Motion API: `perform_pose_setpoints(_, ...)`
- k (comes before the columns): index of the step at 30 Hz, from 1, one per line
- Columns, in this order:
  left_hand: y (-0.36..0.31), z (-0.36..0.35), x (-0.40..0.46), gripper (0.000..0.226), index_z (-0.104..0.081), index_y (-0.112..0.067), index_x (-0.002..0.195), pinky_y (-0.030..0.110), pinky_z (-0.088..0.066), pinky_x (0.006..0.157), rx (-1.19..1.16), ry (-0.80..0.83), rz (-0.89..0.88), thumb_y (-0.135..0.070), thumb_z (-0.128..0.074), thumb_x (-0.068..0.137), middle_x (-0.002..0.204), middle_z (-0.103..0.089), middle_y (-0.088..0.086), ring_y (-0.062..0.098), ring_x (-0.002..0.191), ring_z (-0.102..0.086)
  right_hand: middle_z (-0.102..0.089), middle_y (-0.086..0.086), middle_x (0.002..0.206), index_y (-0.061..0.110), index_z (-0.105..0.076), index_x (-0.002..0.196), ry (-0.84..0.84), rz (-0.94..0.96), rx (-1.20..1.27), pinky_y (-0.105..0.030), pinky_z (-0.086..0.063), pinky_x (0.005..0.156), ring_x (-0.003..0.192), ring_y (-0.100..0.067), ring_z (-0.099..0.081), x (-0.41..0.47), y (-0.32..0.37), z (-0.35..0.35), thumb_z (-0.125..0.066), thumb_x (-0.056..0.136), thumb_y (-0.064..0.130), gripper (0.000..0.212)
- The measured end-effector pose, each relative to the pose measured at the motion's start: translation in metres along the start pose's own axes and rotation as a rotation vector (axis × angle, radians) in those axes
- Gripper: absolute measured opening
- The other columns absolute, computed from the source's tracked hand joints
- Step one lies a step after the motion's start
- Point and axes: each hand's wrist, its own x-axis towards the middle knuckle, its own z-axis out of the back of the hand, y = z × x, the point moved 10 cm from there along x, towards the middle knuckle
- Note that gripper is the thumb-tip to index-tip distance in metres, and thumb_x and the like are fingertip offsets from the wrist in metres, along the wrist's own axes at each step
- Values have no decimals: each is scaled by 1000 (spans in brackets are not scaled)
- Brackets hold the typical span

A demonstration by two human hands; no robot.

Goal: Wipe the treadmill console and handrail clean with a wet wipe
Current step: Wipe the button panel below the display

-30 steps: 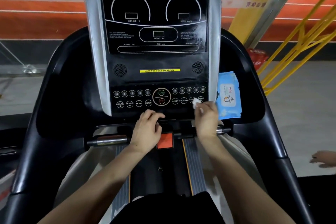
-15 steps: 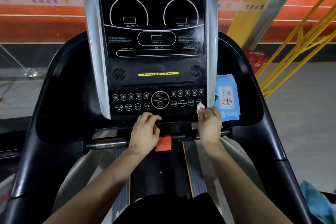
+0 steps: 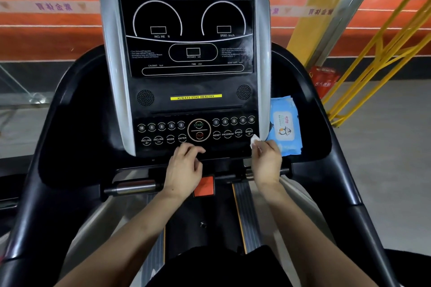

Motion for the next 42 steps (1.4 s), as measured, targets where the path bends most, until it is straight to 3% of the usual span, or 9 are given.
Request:
perform_pose_setpoints(4,-3,0,3,38,-70,-18,119,48,-53,96,-2,-21,14,1,-60,87,121,-58,-1,22,114,-56,-62,-11,94,1,-76,100,1,37,28,-21,-44,76,78,-20,-57,44,26,0,-65,98,8,13)
perform_pose_setpoints(8,-13,1,4,38,-70,-18,119,48,-54,95,-4,-31,3,0,-61,87,121,-58,-1,22,113,-57,-55,-5,88,4,-75,93,-15,66,9,-26,-44,67,72,-22,-56,92,49,10,-60,99,9,17)
perform_pose_setpoints(15,-4,13,2,39,-71,-18,118,49,-54,96,30,-82,19,2,-62,85,119,-58,-1,23,113,-58,-58,-7,88,5,-74,92,64,122,3,-38,-55,73,74,-25,-57,29,32,-5,-61,98,7,15)
perform_pose_setpoints(20,8,24,-2,39,-71,-16,117,48,-52,96,69,-103,42,3,-62,84,119,-59,2,26,112,-58,-57,-7,85,3,-77,97,-25,113,46,-30,-52,73,74,-27,-59,53,50,-3,-66,95,5,11)
perform_pose_setpoints(23,16,33,-3,38,-70,-17,117,46,-51,96,112,-98,47,1,-62,84,120,-59,1,25,114,-58,-55,-5,77,5,-77,91,-52,171,25,-30,-48,79,70,-22,-52,50,77,-10,-66,94,5,11)
perform_pose_setpoints(26,27,46,-4,39,-69,-19,121,43,-48,97,178,-123,56,-4,-62,86,125,-58,-1,24,118,-55,-56,-8,81,2,-77,93,12,235,53,-27,-48,73,70,-21,-52,36,105,-29,-64,96,5,13)
perform_pose_setpoints(34,56,81,-10,45,-64,-23,128,49,-42,112,252,-182,63,-11,-63,85,141,-52,1,24,136,-43,-60,-14,88,-1,-76,97,102,319,73,-42,-57,76,81,-30,-62,10,182,-73,-63,99,7,16)
perform_pose_setpoints(39,78,101,-16,53,-59,-21,133,49,-36,118,246,-203,105,-6,-62,82,156,-43,5,28,151,-32,-60,-14,87,4,-77,95,201,448,42,-41,-59,65,85,-33,-63,-24,248,-109,-66,95,10,12)
perform_pose_setpoints(42,89,105,-19,59,-53,-18,142,50,-33,122,237,-190,126,-5,-61,84,163,-37,8,28,155,-27,-60,-13,84,7,-77,87,220,439,20,-39,-59,66,79,-32,-63,-15,238,-106,-68,94,12,13)
